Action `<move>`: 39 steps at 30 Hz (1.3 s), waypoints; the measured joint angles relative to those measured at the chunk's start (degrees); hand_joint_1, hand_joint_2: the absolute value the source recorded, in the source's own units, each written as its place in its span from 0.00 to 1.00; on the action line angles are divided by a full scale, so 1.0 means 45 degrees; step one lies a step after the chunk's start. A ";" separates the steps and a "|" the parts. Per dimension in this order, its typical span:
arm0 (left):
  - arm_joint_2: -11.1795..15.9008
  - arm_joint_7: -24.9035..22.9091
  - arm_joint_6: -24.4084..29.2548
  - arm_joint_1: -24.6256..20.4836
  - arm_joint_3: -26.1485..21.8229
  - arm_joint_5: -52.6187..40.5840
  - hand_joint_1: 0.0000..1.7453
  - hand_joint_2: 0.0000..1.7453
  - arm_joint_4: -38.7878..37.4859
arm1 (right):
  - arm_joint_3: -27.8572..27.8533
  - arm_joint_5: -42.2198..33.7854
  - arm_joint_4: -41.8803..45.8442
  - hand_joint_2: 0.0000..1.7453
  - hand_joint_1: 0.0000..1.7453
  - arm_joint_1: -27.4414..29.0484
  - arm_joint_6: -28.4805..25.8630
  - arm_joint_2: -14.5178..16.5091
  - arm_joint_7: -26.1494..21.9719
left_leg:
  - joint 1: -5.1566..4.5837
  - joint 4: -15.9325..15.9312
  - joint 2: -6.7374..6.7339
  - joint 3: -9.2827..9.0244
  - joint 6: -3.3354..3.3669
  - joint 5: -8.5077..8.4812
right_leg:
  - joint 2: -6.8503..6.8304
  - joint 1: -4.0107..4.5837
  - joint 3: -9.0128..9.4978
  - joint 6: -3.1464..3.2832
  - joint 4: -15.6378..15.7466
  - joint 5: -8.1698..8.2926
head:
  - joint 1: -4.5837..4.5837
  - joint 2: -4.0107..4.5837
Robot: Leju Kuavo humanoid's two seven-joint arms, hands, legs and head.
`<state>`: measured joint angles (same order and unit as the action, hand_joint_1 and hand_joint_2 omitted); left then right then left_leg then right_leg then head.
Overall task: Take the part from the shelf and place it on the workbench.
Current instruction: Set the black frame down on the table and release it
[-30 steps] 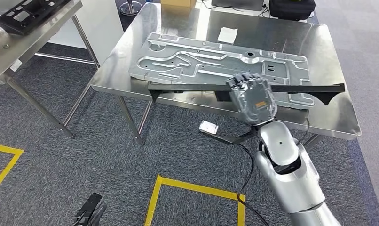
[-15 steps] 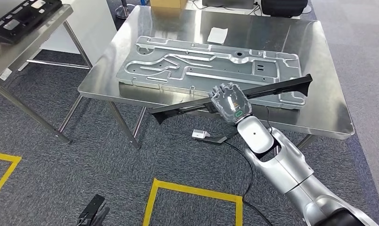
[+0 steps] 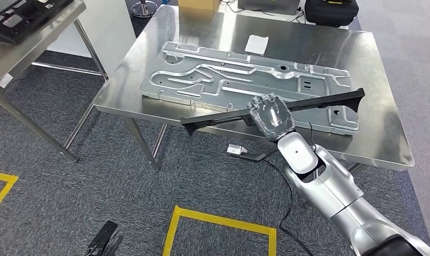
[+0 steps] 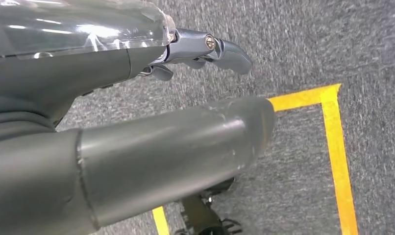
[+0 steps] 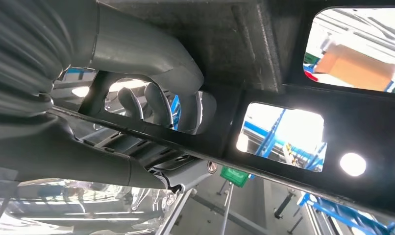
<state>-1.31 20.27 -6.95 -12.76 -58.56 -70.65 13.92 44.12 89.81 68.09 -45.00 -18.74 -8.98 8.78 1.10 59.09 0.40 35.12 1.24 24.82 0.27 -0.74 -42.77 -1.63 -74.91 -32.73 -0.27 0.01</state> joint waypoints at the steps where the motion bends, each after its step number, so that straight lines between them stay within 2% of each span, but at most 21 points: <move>1: 0.0000 -0.0001 0.0000 0.0032 0.0005 0.0019 0.00 0.00 0.0000 | -0.0006 0.0000 -0.0002 1.00 1.00 -0.0015 -0.0059 -0.0070 0.0060 | 0.0000 0.0009 0.0015 -0.0090 -0.0014 0.0066 | -0.0003 -0.0010 0.0089 0.0016 0.0449 0.0495 | 0.0002 0.0000; 3: 0.0000 -0.0001 0.0000 0.0076 0.0010 0.0043 0.00 0.00 -0.0001 | -0.0038 0.0000 0.0013 1.00 1.00 -0.0096 -0.0205 -0.0194 0.0168 | -0.0017 0.0025 0.0036 -0.0267 -0.0086 0.0218 | -0.0017 0.0014 0.0703 0.0111 0.2110 0.1604 | 0.0000 0.0000; 5: 0.0001 -0.0005 0.0001 0.0084 0.0011 0.0044 0.00 0.00 -0.0004 | -0.0063 0.0000 0.0030 1.00 1.00 -0.0190 -0.0302 -0.0260 0.0224 | -0.0060 0.0033 0.0039 -0.0327 -0.0200 0.0323 | -0.0025 0.0081 0.1164 0.0235 0.3273 0.1992 | -0.0013 0.0000; 8: 0.0009 -0.0008 0.0001 0.0089 0.0013 0.0044 0.00 0.00 -0.0005 | -0.0078 0.0000 0.0038 1.00 1.00 -0.0224 -0.0329 -0.0289 0.0232 | -0.0078 -0.0027 0.0018 -0.0363 -0.0406 0.0402 | -0.0012 0.0097 0.1298 0.0393 0.3541 0.1866 | -0.0022 -0.0001; 10: 0.0016 -0.0006 0.0001 0.0088 0.0016 0.0045 0.00 0.00 -0.0007 | -0.0101 0.0000 0.0053 1.00 1.00 -0.0242 -0.0371 -0.0327 0.0301 | -0.0065 0.0449 -0.0013 -0.0217 -0.0533 0.0710 | -0.0018 0.0027 0.1463 0.0545 0.3664 0.1831 | -0.0038 0.0000; 13: 0.0038 -0.0006 0.0013 0.0106 0.0016 0.0049 0.00 0.00 -0.0010 | -0.0115 0.0000 0.0081 1.00 1.00 -0.0263 -0.0573 -0.0369 0.0526 | -0.0054 0.2782 -0.0030 0.0972 -0.0636 0.1611 | -0.0015 0.0026 0.1666 0.0704 0.3696 0.1712 | -0.0063 0.0000; 14: 0.0044 -0.0006 0.0015 0.0126 0.0016 0.0050 0.00 0.00 -0.0011 | -0.0124 0.0000 0.0108 1.00 1.00 -0.0252 -0.0634 -0.0397 0.0584 | -0.0054 0.3396 -0.0031 0.1375 -0.0649 0.1703 | -0.0006 0.0037 0.1718 0.0716 0.3683 0.1659 | -0.0064 0.0000; 15: 0.0044 -0.0006 0.0015 0.0148 0.0016 0.0055 0.00 0.00 -0.0012 | -0.0146 0.0000 0.0152 1.00 1.00 -0.0239 -0.0675 -0.0435 0.0626 | -0.0054 0.3575 -0.0032 0.1593 -0.0648 0.1535 | 0.0005 0.0046 0.1774 0.0715 0.3661 0.1596 | -0.0062 0.0000; 18: 0.0059 -0.0006 0.0015 0.0187 0.0016 0.0083 0.00 0.00 -0.0015 | -0.0323 0.0000 0.0334 1.00 1.00 -0.0209 -0.0726 -0.0527 0.0637 | -0.0055 0.2254 -0.0033 0.1254 -0.0578 0.0295 | 0.0033 0.0054 0.1958 0.0676 0.3597 0.1414 | -0.0063 -0.0001; 19: 0.0065 -0.0006 0.0015 0.0189 0.0016 0.0089 0.00 0.00 -0.0015 | -0.0367 0.0000 0.0365 1.00 1.00 -0.0206 -0.0730 -0.0538 0.0627 | -0.0055 0.1929 -0.0033 0.1126 -0.0562 0.0077 | 0.0035 0.0054 0.1989 0.0668 0.3590 0.1387 | -0.0063 -0.0001; 22: 0.0069 -0.0006 0.0017 0.0189 0.0016 0.0092 0.00 0.00 -0.0015 | -0.0403 0.0000 0.0380 1.00 1.00 -0.0205 -0.0731 -0.0544 0.0612 | -0.0055 0.1675 -0.0033 0.1029 -0.0550 -0.0070 | 0.0035 0.0054 0.2014 0.0660 0.3589 0.1367 | -0.0061 -0.0001; 24: 0.0092 -0.0006 0.0022 0.0191 0.0016 0.0108 0.00 0.00 -0.0015 | -0.0574 0.0000 0.0415 1.00 1.00 -0.0198 -0.0765 -0.0577 0.0535 | -0.0091 0.0970 -0.0033 0.0755 -0.0482 -0.0348 | 0.0035 0.0079 0.2052 0.0617 0.3577 0.1300 | -0.0052 0.0001; 26: 0.0132 0.0000 0.0039 0.0234 0.0024 0.0198 0.00 0.00 -0.0015 | -0.1311 0.0000 0.0427 1.00 1.00 -0.0045 -0.0935 -0.0676 0.0101 | -0.0099 0.0142 -0.0020 0.0372 -0.0268 -0.0417 | 0.0026 0.0117 0.2025 0.0421 0.3498 0.1143 | -0.0039 0.0002; 28: 0.0153 0.0014 0.0061 0.0254 0.0036 0.0277 0.00 0.00 -0.0015 | -0.2101 0.0000 0.0348 1.00 1.00 0.0117 -0.1144 -0.0743 -0.0395 | -0.0068 -0.0147 -0.0010 0.0157 -0.0044 -0.0260 | 0.0010 0.0102 0.1611 0.0221 0.2698 0.0705 | -0.0018 0.0000; 31: 0.0155 0.0020 0.0077 0.0230 0.0050 0.0279 0.00 0.00 -0.0015 | -0.2576 0.0000 -0.0002 1.00 1.00 0.0265 -0.1242 -0.0742 -0.0725 | -0.0066 -0.0165 -0.0003 0.0018 0.0076 -0.0148 | 0.0005 0.0023 0.0247 0.0103 0.0354 -0.0086 | 0.0005 -0.0001; 32: 0.0155 0.0018 0.0076 0.0237 0.0060 0.0279 0.00 0.00 -0.0015 | -0.2679 0.0000 -0.0173 1.00 1.00 0.0341 -0.1248 -0.0740 -0.0816 | -0.0066 -0.0161 0.0008 -0.0034 0.0079 -0.0101 | 0.0002 -0.0007 -0.0067 0.0078 -0.0015 -0.0047 | 0.0011 -0.0001; 33: 0.0155 0.0018 0.0075 0.0242 0.0074 0.0279 0.00 0.00 -0.0015 | -0.2765 0.0000 -0.0356 1.00 1.00 0.0404 -0.1259 -0.0729 -0.0908 | -0.0065 -0.0151 0.0022 -0.0099 0.0063 -0.0044 | -0.0004 -0.0043 -0.0171 0.0061 0.0068 0.0246 | 0.0017 -0.0001; 34: 0.0155 0.0018 0.0074 0.0239 0.0091 0.0281 0.00 0.00 -0.0015 | -0.2832 0.0000 -0.0522 1.00 1.00 0.0438 -0.1283 -0.0705 -0.0980 | -0.0063 -0.0133 0.0034 -0.0173 0.0036 0.0020 | -0.0014 -0.0076 -0.0001 0.0056 0.0658 0.0753 | 0.0021 -0.0001; 36: 0.0155 0.0019 0.0073 0.0208 0.0123 0.0301 0.00 0.00 -0.0015 | -0.2992 0.0000 -0.0851 1.00 1.00 0.0441 -0.1394 -0.0634 -0.1083 | -0.0081 -0.0084 0.0051 -0.0311 -0.0063 0.0178 | -0.0049 -0.0105 0.0717 0.0070 0.2399 0.1751 | 0.0021 0.0001; 37: 0.0157 0.0019 0.0073 0.0185 0.0131 0.0313 0.00 0.00 -0.0015 | -0.3082 0.0000 -0.1004 1.00 1.00 0.0431 -0.1461 -0.0583 -0.1117 | -0.0100 -0.0058 0.0055 -0.0344 -0.0130 0.0247 | -0.0055 -0.0087 0.1009 0.0094 0.3031 0.1974 | 0.0019 0.0001; 39: 0.0159 0.0021 0.0072 0.0153 0.0140 0.0329 0.00 0.00 -0.0015 | -0.3225 0.0000 -0.1276 1.00 1.00 0.0436 -0.1549 -0.0496 -0.1170 | -0.0131 -0.0068 0.0056 -0.0376 -0.0273 0.0333 | -0.0037 -0.0018 0.1221 0.0181 0.3441 0.1922 | 0.0011 0.0000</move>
<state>-0.60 20.36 -6.63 -12.07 -57.93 -69.17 13.86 29.61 89.81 62.35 -43.04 -25.71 -11.21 3.51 0.51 58.78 0.66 33.43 0.01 26.32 0.11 -0.82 -37.28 -0.81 -59.43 -24.08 -0.22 0.01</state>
